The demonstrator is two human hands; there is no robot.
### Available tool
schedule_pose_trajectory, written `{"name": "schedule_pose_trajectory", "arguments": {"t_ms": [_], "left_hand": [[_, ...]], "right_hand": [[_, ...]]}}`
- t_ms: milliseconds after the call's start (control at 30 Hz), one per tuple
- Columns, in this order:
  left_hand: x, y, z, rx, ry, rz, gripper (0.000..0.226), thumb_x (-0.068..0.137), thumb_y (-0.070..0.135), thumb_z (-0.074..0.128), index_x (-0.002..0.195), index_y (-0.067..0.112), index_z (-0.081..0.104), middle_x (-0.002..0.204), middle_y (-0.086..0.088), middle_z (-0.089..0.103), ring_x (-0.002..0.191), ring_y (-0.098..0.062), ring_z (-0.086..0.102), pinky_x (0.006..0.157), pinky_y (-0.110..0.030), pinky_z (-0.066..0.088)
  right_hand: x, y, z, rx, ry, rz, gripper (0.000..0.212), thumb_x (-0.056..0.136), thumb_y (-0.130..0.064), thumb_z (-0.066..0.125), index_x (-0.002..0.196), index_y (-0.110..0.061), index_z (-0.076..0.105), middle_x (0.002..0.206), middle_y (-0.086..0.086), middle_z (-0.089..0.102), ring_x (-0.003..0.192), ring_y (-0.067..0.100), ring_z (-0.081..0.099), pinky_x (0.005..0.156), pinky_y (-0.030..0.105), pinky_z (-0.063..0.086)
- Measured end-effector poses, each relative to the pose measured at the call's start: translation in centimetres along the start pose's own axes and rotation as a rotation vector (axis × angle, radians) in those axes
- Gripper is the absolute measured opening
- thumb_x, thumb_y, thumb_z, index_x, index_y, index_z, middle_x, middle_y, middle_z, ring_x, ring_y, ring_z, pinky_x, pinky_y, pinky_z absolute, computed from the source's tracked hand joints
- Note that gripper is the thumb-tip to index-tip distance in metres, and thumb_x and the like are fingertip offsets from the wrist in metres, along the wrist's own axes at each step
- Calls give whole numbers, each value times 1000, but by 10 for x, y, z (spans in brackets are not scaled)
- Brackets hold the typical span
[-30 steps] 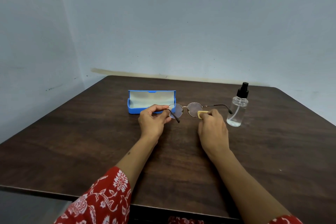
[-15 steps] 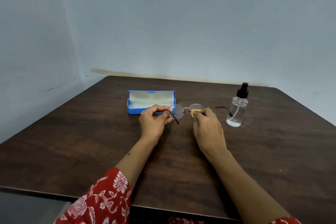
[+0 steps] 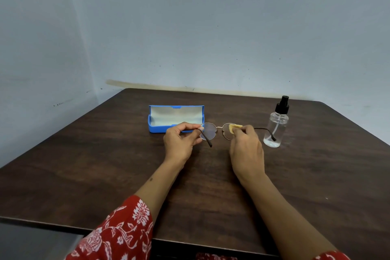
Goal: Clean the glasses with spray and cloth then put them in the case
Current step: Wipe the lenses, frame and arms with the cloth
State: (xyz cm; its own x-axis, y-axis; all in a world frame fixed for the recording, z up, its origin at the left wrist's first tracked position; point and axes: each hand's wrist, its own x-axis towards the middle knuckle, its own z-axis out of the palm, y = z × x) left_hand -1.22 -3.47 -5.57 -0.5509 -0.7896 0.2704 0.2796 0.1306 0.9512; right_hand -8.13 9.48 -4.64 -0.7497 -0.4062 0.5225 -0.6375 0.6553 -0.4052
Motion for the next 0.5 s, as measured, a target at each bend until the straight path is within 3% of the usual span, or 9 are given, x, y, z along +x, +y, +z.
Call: {"name": "schedule_pose_trajectory", "arguments": {"t_ms": [200, 367, 500], "left_hand": [[1, -2, 0, -7, -3, -21, 7, 77, 4, 73, 83, 3, 71, 89, -7, 70, 74, -12, 71, 68, -31, 61], [0, -1, -1, -27, -9, -2, 5, 78, 0, 72, 81, 3, 71, 82, -3, 70, 67, -8, 70, 66, -28, 60], [2, -2, 0, -13, -3, -6, 6, 79, -2, 71, 83, 3, 71, 82, -2, 70, 69, -9, 70, 67, -29, 60]], "right_hand": [[-1, -4, 1, 73, -3, -141, 29, 92, -4, 48, 117, -4, 61, 117, 13, 54, 101, 30, 55, 76, 39, 49], [0, 1, 1, 2, -9, -17, 27, 91, -1, 45, 113, -2, 60, 113, 12, 52, 99, 29, 53, 72, 38, 46], [0, -2, 2, 34, -31, -99, 30, 91, -2, 44, 117, -4, 60, 117, 12, 52, 103, 29, 53, 76, 37, 46]]}}
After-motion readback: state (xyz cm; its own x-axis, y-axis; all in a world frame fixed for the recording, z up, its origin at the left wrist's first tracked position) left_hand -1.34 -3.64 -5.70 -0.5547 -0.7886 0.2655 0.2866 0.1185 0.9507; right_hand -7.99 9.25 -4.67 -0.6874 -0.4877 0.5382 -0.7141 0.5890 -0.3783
